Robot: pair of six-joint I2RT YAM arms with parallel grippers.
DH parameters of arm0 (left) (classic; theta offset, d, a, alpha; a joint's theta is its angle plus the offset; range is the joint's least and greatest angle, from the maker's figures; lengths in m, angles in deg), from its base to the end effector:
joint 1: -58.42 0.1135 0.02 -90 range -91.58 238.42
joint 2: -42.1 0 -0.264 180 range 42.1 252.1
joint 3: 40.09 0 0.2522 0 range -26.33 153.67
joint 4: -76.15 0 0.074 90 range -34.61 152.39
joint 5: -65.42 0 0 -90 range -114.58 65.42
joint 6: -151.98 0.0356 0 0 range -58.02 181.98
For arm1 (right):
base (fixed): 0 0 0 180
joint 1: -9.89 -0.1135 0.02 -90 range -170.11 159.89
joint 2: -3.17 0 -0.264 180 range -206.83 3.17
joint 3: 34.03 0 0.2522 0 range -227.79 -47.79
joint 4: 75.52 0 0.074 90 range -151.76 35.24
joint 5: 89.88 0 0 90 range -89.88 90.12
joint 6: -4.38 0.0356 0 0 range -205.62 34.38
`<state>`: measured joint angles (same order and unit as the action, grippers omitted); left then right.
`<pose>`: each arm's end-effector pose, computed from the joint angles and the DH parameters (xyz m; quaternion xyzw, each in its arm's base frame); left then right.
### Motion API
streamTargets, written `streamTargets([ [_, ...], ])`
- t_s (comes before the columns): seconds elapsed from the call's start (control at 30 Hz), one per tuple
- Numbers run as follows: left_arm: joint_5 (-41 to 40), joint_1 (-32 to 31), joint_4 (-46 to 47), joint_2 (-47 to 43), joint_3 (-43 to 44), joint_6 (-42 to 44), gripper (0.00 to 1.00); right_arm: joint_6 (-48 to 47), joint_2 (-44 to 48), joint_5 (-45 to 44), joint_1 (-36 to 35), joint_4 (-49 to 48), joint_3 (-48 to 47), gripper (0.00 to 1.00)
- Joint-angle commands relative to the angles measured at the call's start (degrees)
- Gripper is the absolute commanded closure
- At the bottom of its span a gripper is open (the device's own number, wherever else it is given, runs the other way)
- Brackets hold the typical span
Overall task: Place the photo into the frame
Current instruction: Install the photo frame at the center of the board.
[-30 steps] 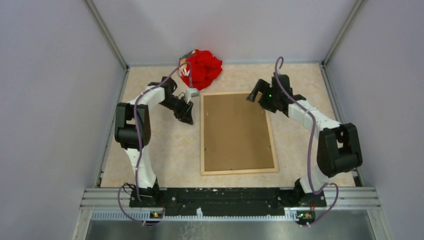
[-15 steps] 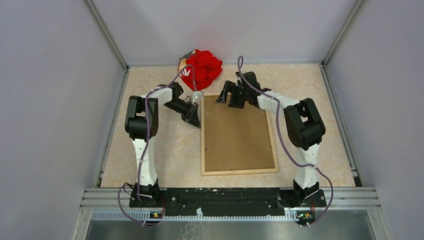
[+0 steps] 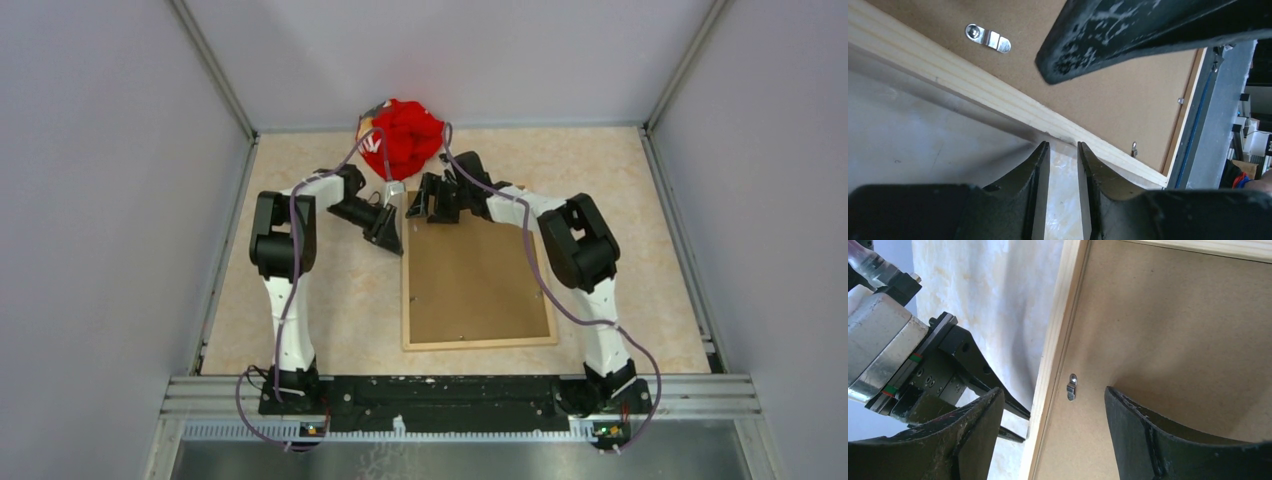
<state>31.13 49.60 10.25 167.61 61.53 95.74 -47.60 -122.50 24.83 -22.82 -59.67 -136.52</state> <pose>0.3950 -0.0911 0.1322 0.3218 0.8235 -0.4559 0.1025 0.4029 0.2764 0.1617 -0.0511 0.8851 0.4008 0.2310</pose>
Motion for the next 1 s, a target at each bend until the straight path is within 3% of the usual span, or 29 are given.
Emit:
streamTargets([
  [0.0, 5.16, -0.06, 0.21, -0.79, 0.17, 0.37, 0.66, 0.75, -1.92, 0.85, -1.16, -1.46, -1.65, 0.27],
  [0.2, 4.97, -0.14, 1.47, -1.10, -0.87, -0.44, 0.64, 1.73, -1.41, 1.35, -1.66, -3.08, 0.48, 0.31],
  [0.53, -1.80, -0.67, 8.27, -1.53, -3.88, -5.61, 0.74, 2.80, -0.46, 1.46, -2.77, -4.94, 3.37, 0.33],
  [0.97, -3.45, -0.97, 9.47, -2.15, -5.36, -5.54, 0.76, 4.49, 0.45, 1.22, -3.69, -6.39, 5.02, 0.35],
])
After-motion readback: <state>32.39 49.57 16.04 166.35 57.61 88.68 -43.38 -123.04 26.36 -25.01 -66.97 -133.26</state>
